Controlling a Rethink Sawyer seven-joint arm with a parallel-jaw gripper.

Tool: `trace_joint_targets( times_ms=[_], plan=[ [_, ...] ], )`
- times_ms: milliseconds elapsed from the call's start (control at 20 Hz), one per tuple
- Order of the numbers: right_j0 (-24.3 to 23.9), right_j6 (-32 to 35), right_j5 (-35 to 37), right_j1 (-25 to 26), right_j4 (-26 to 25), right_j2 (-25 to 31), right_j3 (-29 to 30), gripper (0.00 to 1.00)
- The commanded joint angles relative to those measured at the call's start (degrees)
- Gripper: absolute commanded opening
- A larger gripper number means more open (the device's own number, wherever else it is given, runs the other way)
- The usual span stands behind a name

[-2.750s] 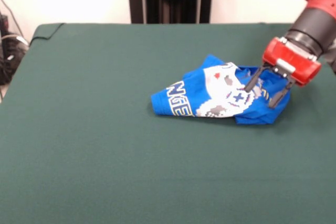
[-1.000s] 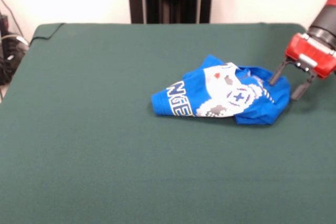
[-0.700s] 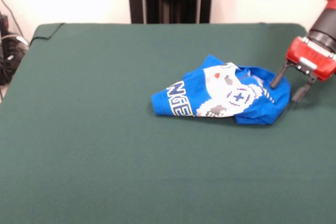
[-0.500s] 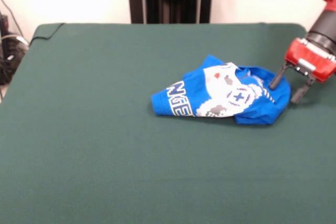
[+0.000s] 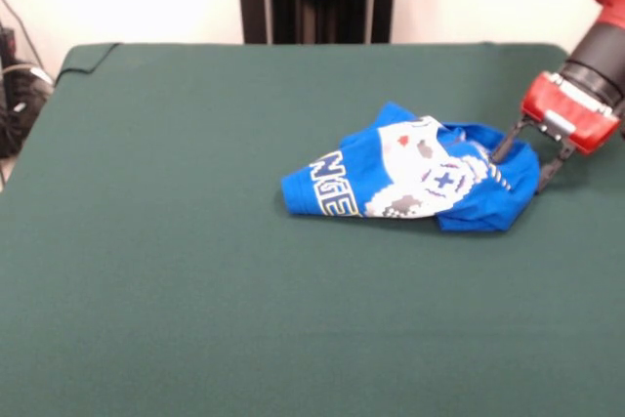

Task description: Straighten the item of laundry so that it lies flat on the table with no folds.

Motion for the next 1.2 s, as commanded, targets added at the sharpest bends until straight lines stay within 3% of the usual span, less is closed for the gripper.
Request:
trace_joint_targets(
  times_ms=[50, 700, 950, 1000, 1200],
  plan=[
    [0.2, 18.5, 10.1, 2.0, 0.3, 9.1, -2.3, 1.00],
    [-3.1, 14.8, 7.9, -2.1, -0.2, 17.5, -0.9, 1.00],
    [-1.9, 16.6, 10.8, 0.9, -2.1, 13.0, -3.6, 1.00],
    [-1.5, 17.2, 11.0, 1.5, -2.1, 12.1, -3.8, 0.00],
    [0.1, 20.2, 12.6, 5.1, -2.3, 6.7, -5.4, 0.00]
  ],
)
